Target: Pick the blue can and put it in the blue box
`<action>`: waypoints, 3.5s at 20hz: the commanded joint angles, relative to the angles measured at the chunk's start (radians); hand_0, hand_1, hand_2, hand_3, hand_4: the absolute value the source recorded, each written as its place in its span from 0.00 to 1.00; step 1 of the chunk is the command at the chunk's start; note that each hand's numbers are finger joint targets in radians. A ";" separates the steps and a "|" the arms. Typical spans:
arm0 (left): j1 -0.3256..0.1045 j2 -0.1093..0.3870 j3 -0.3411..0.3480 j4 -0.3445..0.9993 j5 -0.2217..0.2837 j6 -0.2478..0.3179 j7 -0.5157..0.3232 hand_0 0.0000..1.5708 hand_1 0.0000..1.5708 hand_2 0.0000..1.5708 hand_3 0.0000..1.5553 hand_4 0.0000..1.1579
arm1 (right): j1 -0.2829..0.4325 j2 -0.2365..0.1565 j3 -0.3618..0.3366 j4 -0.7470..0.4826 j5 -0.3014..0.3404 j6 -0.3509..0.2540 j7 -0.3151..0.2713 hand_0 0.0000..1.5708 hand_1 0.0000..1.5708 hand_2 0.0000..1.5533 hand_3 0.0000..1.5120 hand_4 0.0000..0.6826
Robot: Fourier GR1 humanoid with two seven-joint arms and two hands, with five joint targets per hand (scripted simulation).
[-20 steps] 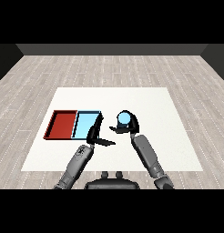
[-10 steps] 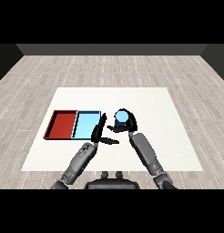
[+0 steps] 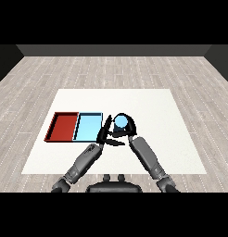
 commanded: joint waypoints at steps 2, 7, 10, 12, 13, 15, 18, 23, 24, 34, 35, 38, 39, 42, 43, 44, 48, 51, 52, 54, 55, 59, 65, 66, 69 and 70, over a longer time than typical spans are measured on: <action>-0.006 0.000 -0.059 0.025 0.048 0.042 -0.040 0.00 0.00 0.00 0.00 0.00 | 0.045 0.001 0.004 -0.068 0.044 0.022 0.046 0.91 0.91 0.94 0.91 0.82; -0.059 0.000 -0.061 0.127 0.102 0.030 -0.066 0.00 0.00 0.00 0.00 0.00 | -0.005 -0.005 -0.035 -0.055 -0.001 0.051 0.046 0.91 0.91 0.94 0.91 0.81; -0.047 0.017 0.013 -0.008 0.007 0.023 0.080 0.00 0.00 0.00 0.00 0.00 | -0.006 0.001 0.031 -0.008 -0.010 0.002 0.021 0.91 0.91 0.94 0.91 0.81; -0.050 0.000 -0.068 0.084 0.075 0.067 -0.030 0.00 0.00 0.00 0.00 0.00 | -0.010 -0.001 -0.022 -0.045 0.019 0.046 0.047 0.91 0.91 0.94 0.92 0.80; -0.031 0.000 -0.078 0.115 0.079 0.037 -0.064 0.00 0.00 0.00 0.00 0.00 | -0.016 0.001 0.087 0.000 -0.047 -0.050 -0.015 0.91 0.91 0.94 0.91 0.81; -0.131 0.000 -0.015 0.136 0.087 0.019 -0.005 0.00 0.00 0.00 0.00 0.00 | -0.009 0.001 -0.015 0.034 -0.009 0.035 -0.038 0.91 0.91 0.94 0.91 0.80; -0.142 0.000 -0.105 0.163 0.162 0.091 -0.060 0.00 0.00 0.00 0.00 0.00 | -0.044 0.001 0.099 0.059 -0.074 -0.051 -0.056 0.91 0.91 0.94 0.91 0.78; -0.080 0.000 -0.143 0.062 0.134 0.103 -0.050 0.00 0.00 0.00 0.00 0.00 | -0.005 0.001 0.131 -0.022 -0.036 -0.075 0.002 0.93 0.93 0.94 0.91 0.77; -0.167 0.001 -0.112 0.198 0.196 0.068 -0.099 0.00 0.00 0.00 0.00 0.00 | 0.019 0.001 0.171 -0.038 -0.053 -0.101 -0.010 0.93 0.93 0.94 0.91 0.78; -0.146 0.002 -0.058 0.157 0.120 0.107 0.013 0.00 0.00 0.00 0.00 0.52 | -0.036 0.000 0.176 -0.014 -0.047 -0.099 -0.015 0.93 0.93 0.94 0.90 0.73; -0.185 0.002 -0.114 0.123 0.227 0.192 0.009 0.00 0.00 0.25 0.00 0.67 | -0.039 -0.015 0.174 -0.056 -0.058 -0.086 0.040 0.92 0.92 0.94 0.90 0.75; -0.192 0.001 -0.122 0.166 0.172 0.264 0.039 1.00 1.00 1.00 0.96 0.99 | -0.017 0.000 0.170 0.010 -0.105 -0.078 -0.056 0.91 0.91 0.94 0.91 0.75; -0.186 0.001 -0.168 0.125 0.188 0.311 0.057 1.00 1.00 1.00 0.95 0.98 | 0.011 0.000 0.168 -0.067 -0.053 -0.086 0.026 0.91 0.91 0.94 0.91 0.77; -0.231 0.001 -0.205 0.219 0.244 0.299 0.002 1.00 1.00 0.99 0.94 0.98 | -0.054 0.000 0.181 0.011 -0.100 -0.109 -0.015 0.90 0.90 0.94 0.91 0.77; -0.179 0.001 -0.187 0.152 0.203 0.330 0.016 1.00 1.00 0.99 0.94 0.98 | -0.006 0.000 0.203 -0.022 -0.097 -0.097 -0.041 0.90 0.90 0.94 0.91 0.78; -0.203 0.001 -0.176 0.207 0.219 0.308 -0.024 1.00 1.00 0.99 0.94 0.98 | -0.057 0.000 0.167 -0.021 -0.096 -0.102 0.004 0.91 0.91 0.94 0.91 0.78; -0.215 0.001 -0.103 0.217 0.169 0.277 0.008 1.00 1.00 0.99 0.95 0.99 | -0.065 0.000 0.213 -0.007 -0.102 -0.142 0.001 0.91 0.91 0.94 0.91 0.78; -0.218 0.001 -0.089 0.195 0.121 0.298 0.031 1.00 1.00 0.99 0.94 0.98 | -0.044 0.000 0.161 -0.039 -0.057 -0.103 0.028 0.70 0.70 0.77 0.68 0.59; -0.180 0.001 -0.104 0.153 0.107 0.307 0.034 1.00 1.00 0.99 0.94 0.98 | -0.051 0.000 0.167 -0.031 -0.046 -0.152 0.061 0.46 0.46 0.46 0.17 0.16; -0.176 0.001 -0.100 0.148 0.099 0.306 0.038 1.00 1.00 0.99 0.94 0.98 | -0.035 0.000 0.136 -0.020 0.013 -0.100 0.054 0.00 0.00 0.00 0.00 0.00; -0.175 0.001 -0.099 0.146 0.095 0.305 0.040 1.00 1.00 0.99 0.94 0.98 | -0.034 0.000 0.134 -0.020 0.015 -0.098 0.054 0.00 0.00 0.00 0.00 0.00; -0.211 0.001 -0.059 0.166 0.067 0.258 0.083 1.00 1.00 0.99 0.94 0.98 | -0.028 0.001 0.114 -0.022 0.013 -0.074 0.052 0.00 0.00 0.00 0.00 0.00; -0.207 0.003 -0.011 0.220 0.062 0.234 0.029 1.00 1.00 1.00 0.96 0.99 | -0.034 0.001 0.058 -0.007 0.021 -0.051 0.039 0.00 0.00 0.00 0.00 0.00; -0.161 0.000 -0.028 0.171 0.051 0.267 0.015 1.00 1.00 1.00 0.96 0.99 | -0.027 0.001 0.060 -0.061 0.074 -0.081 0.092 0.00 0.00 0.00 0.00 0.00; -0.176 0.000 -0.036 0.211 0.087 0.267 -0.009 1.00 1.00 1.00 0.96 0.99 | 0.012 -0.022 -0.020 -0.031 0.021 -0.032 0.030 0.00 0.00 0.00 0.00 0.00; -0.149 0.010 -0.004 0.196 0.072 0.218 0.010 1.00 1.00 1.00 0.96 0.99 | -0.026 -0.015 -0.060 -0.074 -0.030 -0.032 0.077 0.00 0.00 0.00 0.00 0.00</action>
